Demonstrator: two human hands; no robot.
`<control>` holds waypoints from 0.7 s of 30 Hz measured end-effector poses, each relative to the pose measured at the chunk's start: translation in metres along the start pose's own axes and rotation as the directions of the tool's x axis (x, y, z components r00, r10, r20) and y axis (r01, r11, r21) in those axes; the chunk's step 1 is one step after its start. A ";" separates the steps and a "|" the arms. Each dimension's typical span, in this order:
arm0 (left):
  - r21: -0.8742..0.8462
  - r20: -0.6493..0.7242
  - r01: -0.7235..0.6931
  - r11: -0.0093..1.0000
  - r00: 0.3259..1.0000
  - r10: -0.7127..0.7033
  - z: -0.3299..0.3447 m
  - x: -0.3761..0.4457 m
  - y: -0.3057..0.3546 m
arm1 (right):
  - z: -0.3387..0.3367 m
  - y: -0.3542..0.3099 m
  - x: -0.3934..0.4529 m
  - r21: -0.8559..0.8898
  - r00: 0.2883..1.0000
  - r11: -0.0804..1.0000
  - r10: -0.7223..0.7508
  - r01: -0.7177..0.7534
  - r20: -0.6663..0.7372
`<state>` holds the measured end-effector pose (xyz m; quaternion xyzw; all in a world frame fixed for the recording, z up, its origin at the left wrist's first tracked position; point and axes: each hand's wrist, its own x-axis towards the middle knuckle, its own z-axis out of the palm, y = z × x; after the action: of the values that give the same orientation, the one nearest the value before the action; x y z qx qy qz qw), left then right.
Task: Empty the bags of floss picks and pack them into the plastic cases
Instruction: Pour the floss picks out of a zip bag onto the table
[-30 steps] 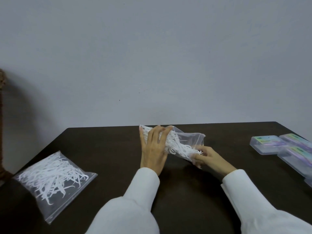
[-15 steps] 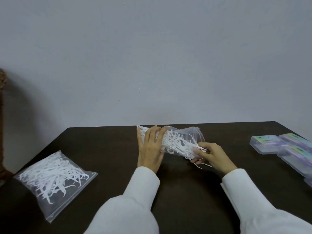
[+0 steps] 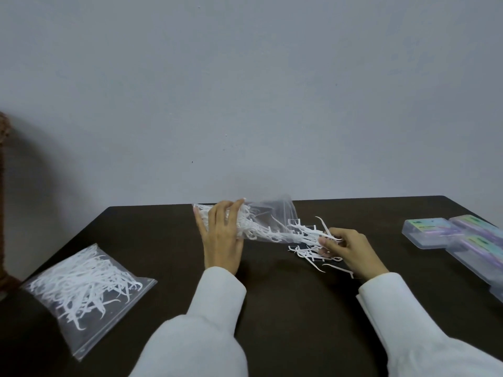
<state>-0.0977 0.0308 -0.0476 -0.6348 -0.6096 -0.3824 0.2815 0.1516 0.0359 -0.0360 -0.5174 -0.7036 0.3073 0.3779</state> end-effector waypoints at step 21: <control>-0.003 -0.040 0.184 0.983 0.982 -0.184 -0.009 0.007 -0.013 | -0.009 0.016 0.004 -0.331 0.999 0.943 0.047 -0.038 0.018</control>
<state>-0.1119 0.0288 -0.0388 -0.5678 -0.6601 -0.4191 0.2575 0.1668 0.0446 -0.0437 -0.5844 -0.7385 0.1998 0.2704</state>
